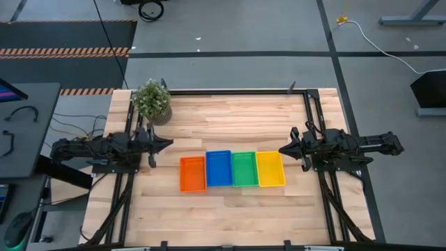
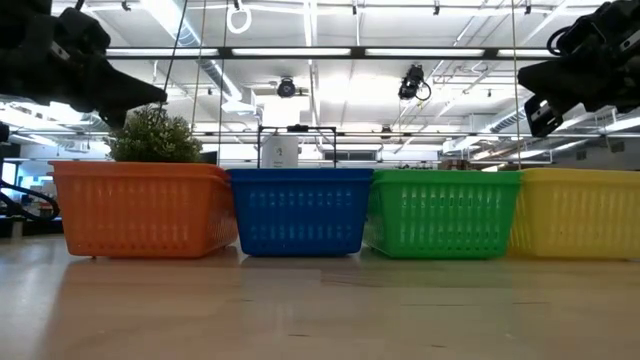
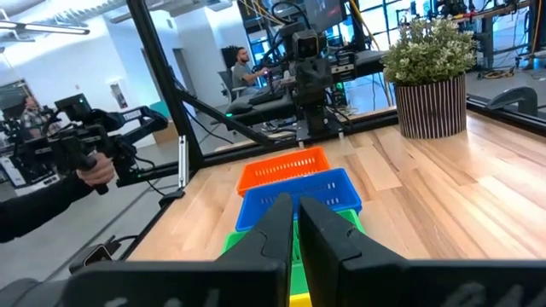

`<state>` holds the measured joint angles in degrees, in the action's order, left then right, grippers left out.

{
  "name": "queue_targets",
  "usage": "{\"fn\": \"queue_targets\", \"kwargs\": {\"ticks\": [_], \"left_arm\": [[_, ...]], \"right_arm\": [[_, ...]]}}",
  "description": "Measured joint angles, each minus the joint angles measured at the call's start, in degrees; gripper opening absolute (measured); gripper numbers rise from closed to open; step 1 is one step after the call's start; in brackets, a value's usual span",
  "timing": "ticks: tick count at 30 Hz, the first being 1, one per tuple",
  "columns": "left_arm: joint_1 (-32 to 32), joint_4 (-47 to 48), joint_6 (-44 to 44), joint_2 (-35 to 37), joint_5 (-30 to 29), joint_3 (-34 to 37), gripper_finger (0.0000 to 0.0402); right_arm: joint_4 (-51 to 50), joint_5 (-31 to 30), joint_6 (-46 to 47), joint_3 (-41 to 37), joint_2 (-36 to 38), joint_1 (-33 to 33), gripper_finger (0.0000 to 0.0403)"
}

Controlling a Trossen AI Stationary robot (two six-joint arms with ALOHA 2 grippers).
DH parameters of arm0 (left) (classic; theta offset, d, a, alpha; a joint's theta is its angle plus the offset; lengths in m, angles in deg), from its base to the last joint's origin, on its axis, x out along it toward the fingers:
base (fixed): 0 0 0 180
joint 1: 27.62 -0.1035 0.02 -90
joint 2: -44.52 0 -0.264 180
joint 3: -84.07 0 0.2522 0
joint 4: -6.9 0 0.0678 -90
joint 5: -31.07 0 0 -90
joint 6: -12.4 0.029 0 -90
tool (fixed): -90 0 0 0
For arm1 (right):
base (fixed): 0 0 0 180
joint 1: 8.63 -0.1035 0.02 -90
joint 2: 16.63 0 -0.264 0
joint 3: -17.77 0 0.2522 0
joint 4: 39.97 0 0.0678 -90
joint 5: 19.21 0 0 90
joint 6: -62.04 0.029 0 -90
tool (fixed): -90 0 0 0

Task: Stack baskets by color
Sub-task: Return to Home Position

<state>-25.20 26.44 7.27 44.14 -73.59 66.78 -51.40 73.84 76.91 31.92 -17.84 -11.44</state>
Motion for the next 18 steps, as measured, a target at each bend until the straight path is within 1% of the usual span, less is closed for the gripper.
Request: {"fn": "queue_targets", "kwargs": {"ticks": [4, 6, 10, 13, 18], "left_arm": [[0.00, 0.33, 3.57, 0.09, 4.66, 0.00, 0.0006], [0.03, -0.50, 5.44, 0.02, 5.87, 0.47, 0.0007], [0.00, -8.04, 7.94, 0.02, 5.51, 3.13, 0.0007], [0.00, -8.18, 7.19, -0.45, 4.36, 3.13, 0.0008], [0.00, -8.23, 4.50, -1.78, 4.19, 3.13, 0.0014]], "right_arm": [[0.19, 0.00, 0.00, 0.00, 0.02, 0.00, 0.0028], [0.18, 0.00, 0.00, -0.01, 0.02, 0.00, 0.0027], [0.18, 0.00, 0.00, -0.01, 0.02, 0.00, 0.0027], [0.17, 0.00, 0.00, 0.00, 0.04, 0.00, 0.0028], [0.17, 0.00, 0.00, 0.00, 0.04, 0.00, 0.0027]]}}
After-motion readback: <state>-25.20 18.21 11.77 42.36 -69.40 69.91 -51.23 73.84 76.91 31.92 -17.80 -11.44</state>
